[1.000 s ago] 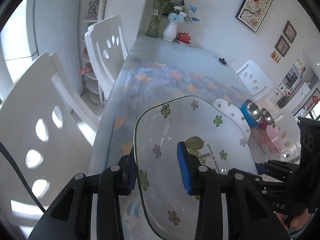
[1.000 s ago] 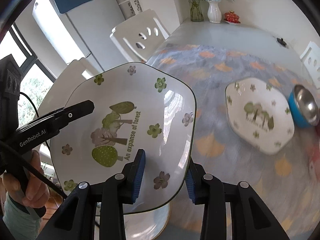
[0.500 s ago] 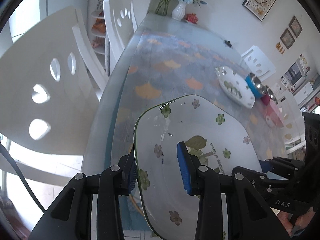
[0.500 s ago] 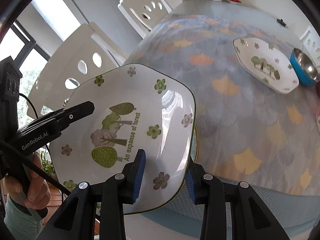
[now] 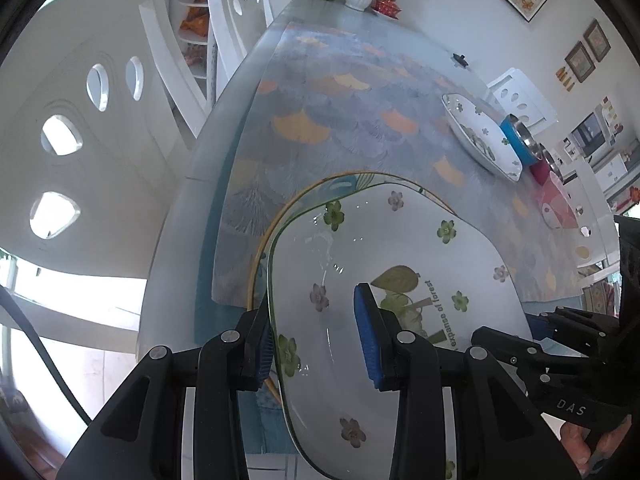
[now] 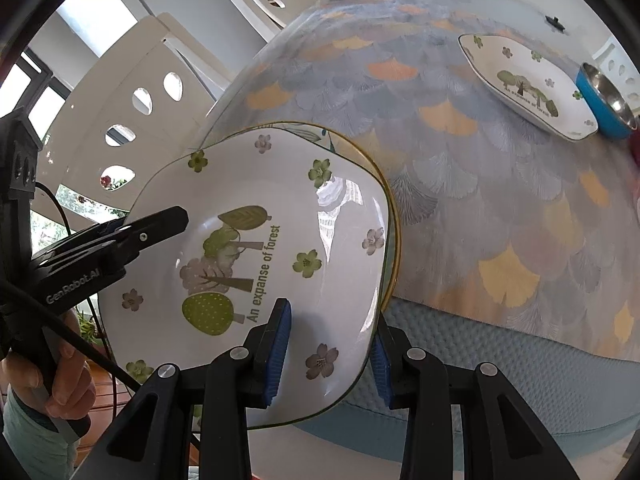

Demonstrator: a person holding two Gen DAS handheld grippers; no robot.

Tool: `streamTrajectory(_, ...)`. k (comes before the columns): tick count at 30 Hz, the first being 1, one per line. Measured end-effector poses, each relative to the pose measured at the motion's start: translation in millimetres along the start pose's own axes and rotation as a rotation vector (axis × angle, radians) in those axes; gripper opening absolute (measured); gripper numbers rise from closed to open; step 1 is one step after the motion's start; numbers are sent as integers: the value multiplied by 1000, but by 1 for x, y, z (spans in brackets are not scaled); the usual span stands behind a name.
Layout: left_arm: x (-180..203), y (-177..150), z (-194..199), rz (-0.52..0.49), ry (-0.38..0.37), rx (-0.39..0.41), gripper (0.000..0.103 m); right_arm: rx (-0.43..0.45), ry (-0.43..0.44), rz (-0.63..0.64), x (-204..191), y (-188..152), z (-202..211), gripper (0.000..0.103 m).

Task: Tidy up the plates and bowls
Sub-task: 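Lower the hexagonal plate onto the round plate with both grippers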

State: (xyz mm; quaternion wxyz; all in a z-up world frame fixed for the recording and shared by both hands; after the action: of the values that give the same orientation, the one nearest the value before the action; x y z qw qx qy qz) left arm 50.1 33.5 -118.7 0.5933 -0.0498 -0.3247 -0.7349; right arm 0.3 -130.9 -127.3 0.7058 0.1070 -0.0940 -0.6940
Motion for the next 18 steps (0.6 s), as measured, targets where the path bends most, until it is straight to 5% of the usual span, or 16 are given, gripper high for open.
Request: streamTrajectory(18,-3,6,-12,23,30,-17,33,-49,-2,-67,5,11,-6,36)
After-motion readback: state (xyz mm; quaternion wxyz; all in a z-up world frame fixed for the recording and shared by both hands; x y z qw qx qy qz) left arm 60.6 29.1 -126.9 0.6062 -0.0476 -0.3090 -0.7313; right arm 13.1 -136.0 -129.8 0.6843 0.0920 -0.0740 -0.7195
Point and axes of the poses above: each gripper's, at about its wrist camera, not at the fingertips, and z roughly against the way its jaws point, x to its right, y to its top, the point moved 4 cm from there along -z, roughly the way its jaws point, and after that the axes turned 12 degrees about -y, right-handed, at the moved point
